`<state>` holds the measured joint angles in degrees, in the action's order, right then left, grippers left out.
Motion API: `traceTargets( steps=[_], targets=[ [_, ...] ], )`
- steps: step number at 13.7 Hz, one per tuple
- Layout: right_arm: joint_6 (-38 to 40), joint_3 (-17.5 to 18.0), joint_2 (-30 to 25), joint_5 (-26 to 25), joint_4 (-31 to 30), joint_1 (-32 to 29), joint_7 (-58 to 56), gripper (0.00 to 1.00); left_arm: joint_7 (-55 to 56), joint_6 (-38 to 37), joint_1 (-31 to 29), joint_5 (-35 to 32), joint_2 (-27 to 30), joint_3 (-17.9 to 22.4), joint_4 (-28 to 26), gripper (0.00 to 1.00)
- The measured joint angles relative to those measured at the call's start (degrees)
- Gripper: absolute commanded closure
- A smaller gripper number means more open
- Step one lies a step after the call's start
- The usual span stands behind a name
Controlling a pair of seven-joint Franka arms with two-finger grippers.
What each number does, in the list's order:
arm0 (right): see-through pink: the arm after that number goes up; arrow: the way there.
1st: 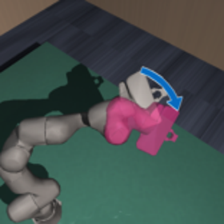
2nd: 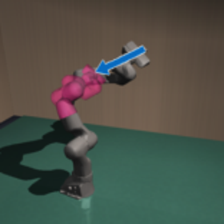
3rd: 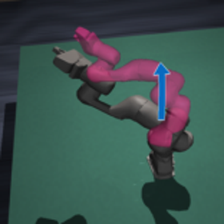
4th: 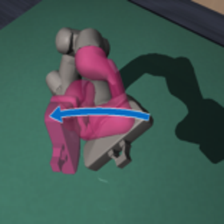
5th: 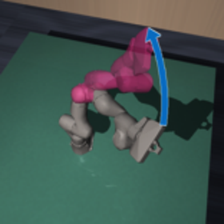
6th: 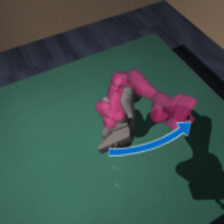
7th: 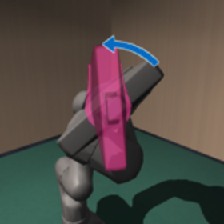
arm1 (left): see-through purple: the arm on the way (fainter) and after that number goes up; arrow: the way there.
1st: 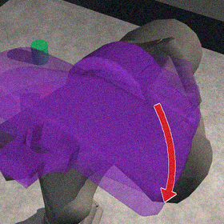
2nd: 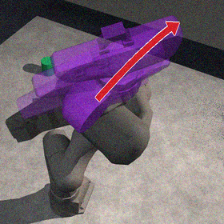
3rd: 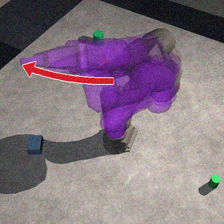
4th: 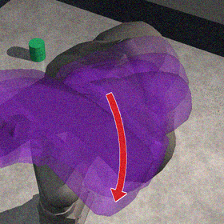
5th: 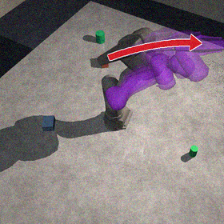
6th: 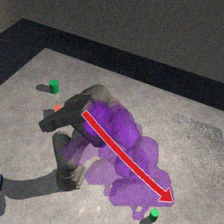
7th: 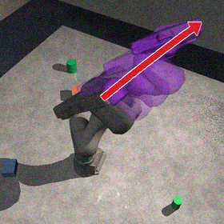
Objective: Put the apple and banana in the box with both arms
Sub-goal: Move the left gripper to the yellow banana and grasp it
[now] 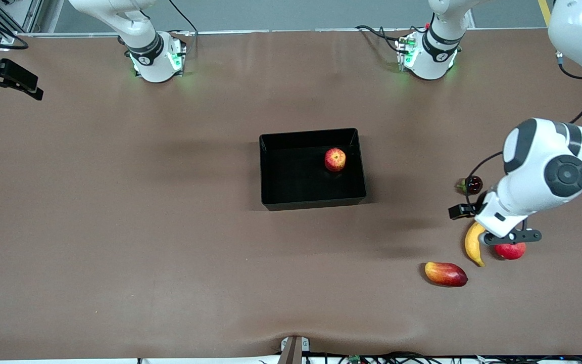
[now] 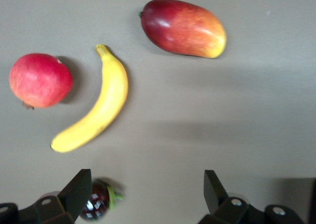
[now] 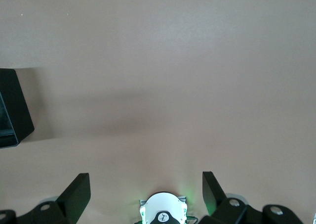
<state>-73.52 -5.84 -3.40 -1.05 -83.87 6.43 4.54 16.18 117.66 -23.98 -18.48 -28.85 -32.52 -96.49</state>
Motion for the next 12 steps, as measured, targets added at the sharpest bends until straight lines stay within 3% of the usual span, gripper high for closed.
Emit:
traceTargets(
  steps=[2, 6, 12],
  targets=[
    [0.00, -0.05, 0.02, -0.05, 0.01, 0.00, 0.00, 0.00, -4.10, 2.49, -1.84, -1.84, -3.32, 0.03, -0.07, 0.00],
    [0.02, -0.09, 0.05, -0.07, 0.03, 0.00, 0.00, 0.00, -6.05, 6.00, -2.70, -12.20, -9.45, 0.00, -0.07, 0.00],
    [0.03, -0.29, 0.05, -0.11, 0.03, -0.31, 0.00, 0.00, -12.65, 9.74, -2.65, -18.12, -12.59, 0.17, -0.02, 0.00]
  ],
)
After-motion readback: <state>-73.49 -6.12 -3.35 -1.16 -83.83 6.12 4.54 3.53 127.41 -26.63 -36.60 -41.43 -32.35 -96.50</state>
